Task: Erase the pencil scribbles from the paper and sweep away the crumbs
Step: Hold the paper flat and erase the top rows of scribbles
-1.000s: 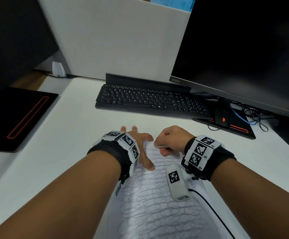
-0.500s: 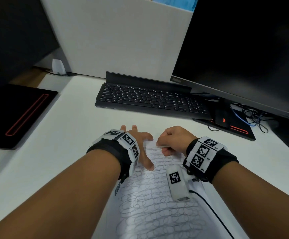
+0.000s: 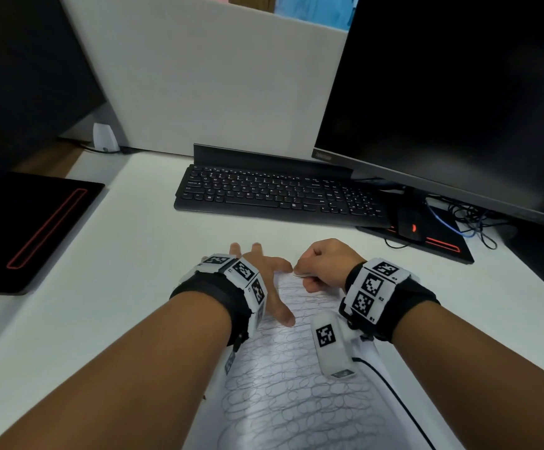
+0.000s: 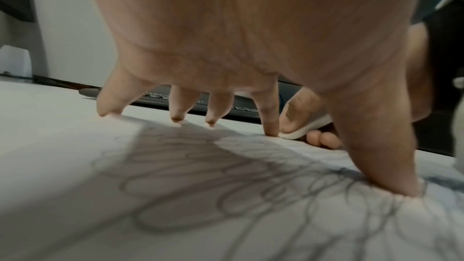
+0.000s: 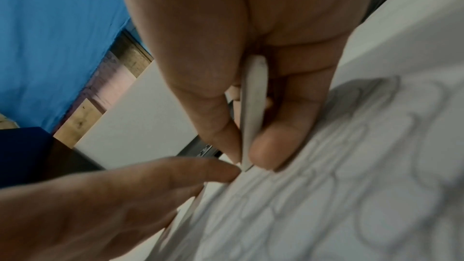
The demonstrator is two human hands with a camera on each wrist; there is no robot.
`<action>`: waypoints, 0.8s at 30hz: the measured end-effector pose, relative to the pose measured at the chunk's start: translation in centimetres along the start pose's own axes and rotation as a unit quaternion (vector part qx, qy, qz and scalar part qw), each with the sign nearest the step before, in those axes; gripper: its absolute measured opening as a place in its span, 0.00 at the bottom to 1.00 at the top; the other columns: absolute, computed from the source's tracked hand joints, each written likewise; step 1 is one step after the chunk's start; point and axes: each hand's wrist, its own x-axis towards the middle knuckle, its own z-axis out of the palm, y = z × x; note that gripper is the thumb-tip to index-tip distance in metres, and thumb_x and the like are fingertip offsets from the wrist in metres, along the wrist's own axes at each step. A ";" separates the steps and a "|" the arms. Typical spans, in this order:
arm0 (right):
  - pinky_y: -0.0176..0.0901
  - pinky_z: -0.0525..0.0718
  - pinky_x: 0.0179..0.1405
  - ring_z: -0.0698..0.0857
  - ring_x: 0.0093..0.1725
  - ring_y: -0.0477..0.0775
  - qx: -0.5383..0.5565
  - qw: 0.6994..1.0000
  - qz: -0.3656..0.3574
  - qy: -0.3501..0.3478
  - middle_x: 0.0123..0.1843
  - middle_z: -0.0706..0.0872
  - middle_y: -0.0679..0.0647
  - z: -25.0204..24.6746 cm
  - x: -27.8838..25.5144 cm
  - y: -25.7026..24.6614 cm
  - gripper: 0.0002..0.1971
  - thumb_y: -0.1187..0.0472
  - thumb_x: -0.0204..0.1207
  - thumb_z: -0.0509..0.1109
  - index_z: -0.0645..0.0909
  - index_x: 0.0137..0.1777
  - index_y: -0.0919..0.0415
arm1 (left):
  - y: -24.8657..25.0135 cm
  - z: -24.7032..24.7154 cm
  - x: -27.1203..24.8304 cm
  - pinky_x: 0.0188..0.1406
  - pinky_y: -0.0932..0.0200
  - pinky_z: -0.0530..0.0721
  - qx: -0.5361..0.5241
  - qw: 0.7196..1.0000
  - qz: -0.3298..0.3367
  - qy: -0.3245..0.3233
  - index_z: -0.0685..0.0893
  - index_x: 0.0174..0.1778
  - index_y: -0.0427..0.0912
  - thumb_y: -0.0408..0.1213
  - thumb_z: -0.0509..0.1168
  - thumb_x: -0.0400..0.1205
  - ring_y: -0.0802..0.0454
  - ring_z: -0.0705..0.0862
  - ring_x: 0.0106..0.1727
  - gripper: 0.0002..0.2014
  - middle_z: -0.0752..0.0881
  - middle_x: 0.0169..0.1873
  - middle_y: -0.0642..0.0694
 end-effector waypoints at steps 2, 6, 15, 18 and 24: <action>0.39 0.77 0.31 0.80 0.32 0.56 -0.001 1.000 -0.003 0.007 0.33 0.82 0.62 -0.2 0.0 0.0 0.04 0.69 0.73 0.72 0.79 0.41 0.62 | -0.1 0.0 0.0 0.70 0.26 0.68 -0.001 1.000 -0.001 -0.002 0.63 0.75 0.76 0.69 0.76 0.60 0.33 0.56 0.79 0.47 0.65 0.74 0.48; 0.44 0.85 0.36 0.85 0.31 0.54 -0.004 1.000 -0.004 -0.016 0.32 0.87 0.59 0.3 -0.4 0.5 0.03 0.68 0.73 0.74 0.82 0.41 0.64 | -0.2 0.0 0.2 0.69 0.26 0.69 0.007 1.000 -0.001 -0.003 0.63 0.75 0.77 0.70 0.76 0.58 0.34 0.57 0.78 0.48 0.65 0.74 0.49; 0.40 0.85 0.31 0.83 0.26 0.53 -0.004 1.000 -0.008 0.004 0.30 0.85 0.60 -0.1 -0.1 0.3 0.04 0.72 0.72 0.72 0.80 0.41 0.65 | -0.3 -0.2 0.4 0.72 0.27 0.68 0.005 1.000 0.005 -0.016 0.62 0.77 0.75 0.68 0.77 0.61 0.31 0.53 0.81 0.48 0.62 0.77 0.46; 0.45 0.86 0.38 0.84 0.29 0.55 0.015 0.998 -0.005 0.054 0.32 0.85 0.63 -1.2 0.4 0.8 0.05 0.73 0.72 0.72 0.80 0.40 0.65 | -0.2 -0.3 0.2 0.72 0.26 0.68 0.013 1.000 0.003 -0.020 0.60 0.77 0.75 0.69 0.76 0.61 0.31 0.51 0.82 0.49 0.61 0.79 0.47; 0.46 0.89 0.42 0.85 0.31 0.54 0.035 0.999 -0.007 -0.022 0.32 0.85 0.60 0.2 -0.4 0.7 0.04 0.71 0.73 0.75 0.82 0.42 0.67 | -0.1 -0.4 0.0 0.73 0.24 0.65 0.028 0.999 0.007 -0.026 0.58 0.78 0.75 0.68 0.75 0.64 0.26 0.47 0.82 0.47 0.54 0.83 0.43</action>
